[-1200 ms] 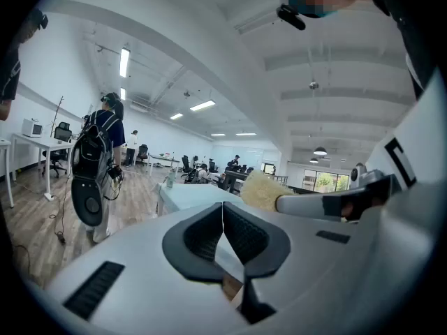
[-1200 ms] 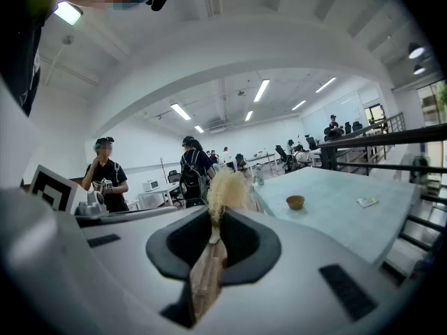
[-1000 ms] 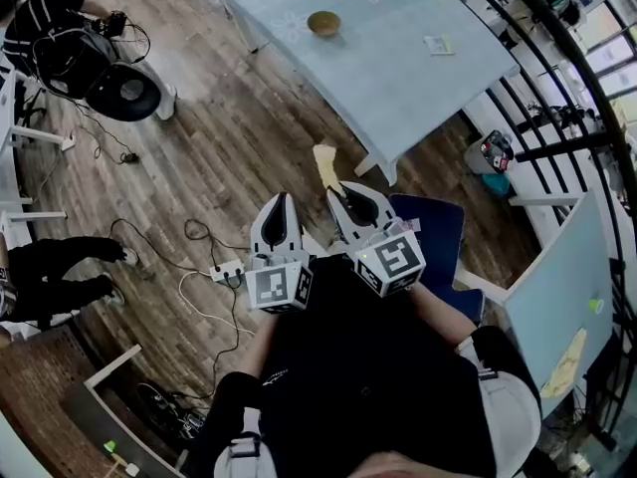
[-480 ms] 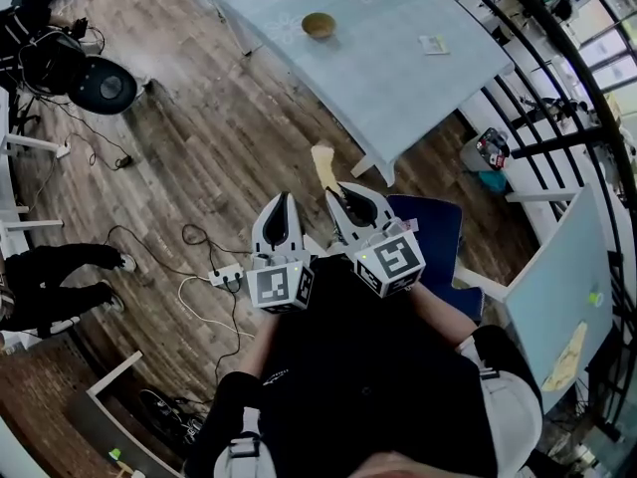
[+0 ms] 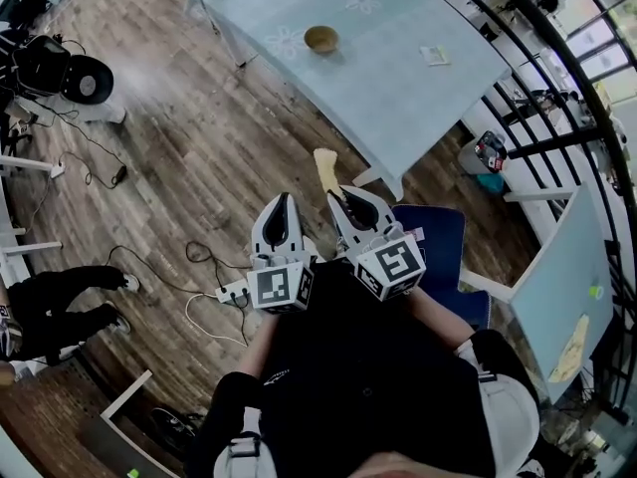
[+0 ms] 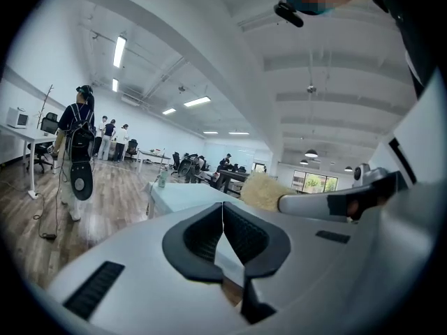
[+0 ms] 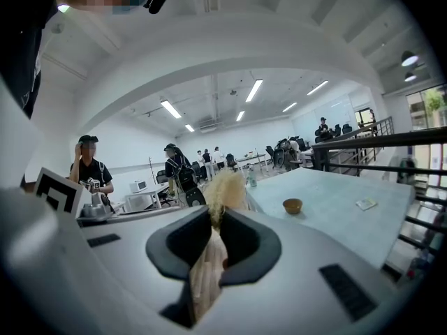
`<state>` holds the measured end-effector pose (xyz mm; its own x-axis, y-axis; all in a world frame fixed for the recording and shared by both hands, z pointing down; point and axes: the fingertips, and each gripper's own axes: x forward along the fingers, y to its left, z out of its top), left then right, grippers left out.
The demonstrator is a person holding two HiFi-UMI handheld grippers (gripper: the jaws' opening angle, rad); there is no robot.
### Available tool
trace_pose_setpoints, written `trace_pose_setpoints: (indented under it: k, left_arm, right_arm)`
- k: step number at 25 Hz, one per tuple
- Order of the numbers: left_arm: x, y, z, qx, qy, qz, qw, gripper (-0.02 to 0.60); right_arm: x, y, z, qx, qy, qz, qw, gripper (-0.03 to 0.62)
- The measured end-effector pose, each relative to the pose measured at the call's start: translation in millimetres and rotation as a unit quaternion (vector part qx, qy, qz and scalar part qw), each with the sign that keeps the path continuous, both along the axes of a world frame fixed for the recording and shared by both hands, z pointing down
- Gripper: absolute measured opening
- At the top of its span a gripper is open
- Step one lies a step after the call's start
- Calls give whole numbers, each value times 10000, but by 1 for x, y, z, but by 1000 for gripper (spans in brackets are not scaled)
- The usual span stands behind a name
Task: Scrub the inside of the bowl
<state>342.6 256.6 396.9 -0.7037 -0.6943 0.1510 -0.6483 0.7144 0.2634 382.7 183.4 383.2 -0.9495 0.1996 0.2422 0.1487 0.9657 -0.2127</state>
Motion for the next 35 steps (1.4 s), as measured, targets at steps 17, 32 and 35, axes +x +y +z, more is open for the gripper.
trace_pose_setpoints:
  k: [17, 32, 35]
  left_arm:
    - [-136, 16, -7, 173, -81, 935, 9954, 15]
    - [-194, -5, 10, 148, 137, 1133, 9934, 15]
    - [-211, -24, 11, 102, 123, 1140, 9934, 15]
  right_arm:
    - [-120, 33, -5, 122, -39, 897, 9959, 44]
    - [-182, 19, 15, 66, 191, 1039, 9944, 45]
    - [-204, 2, 17, 35, 183, 956, 9952, 44]
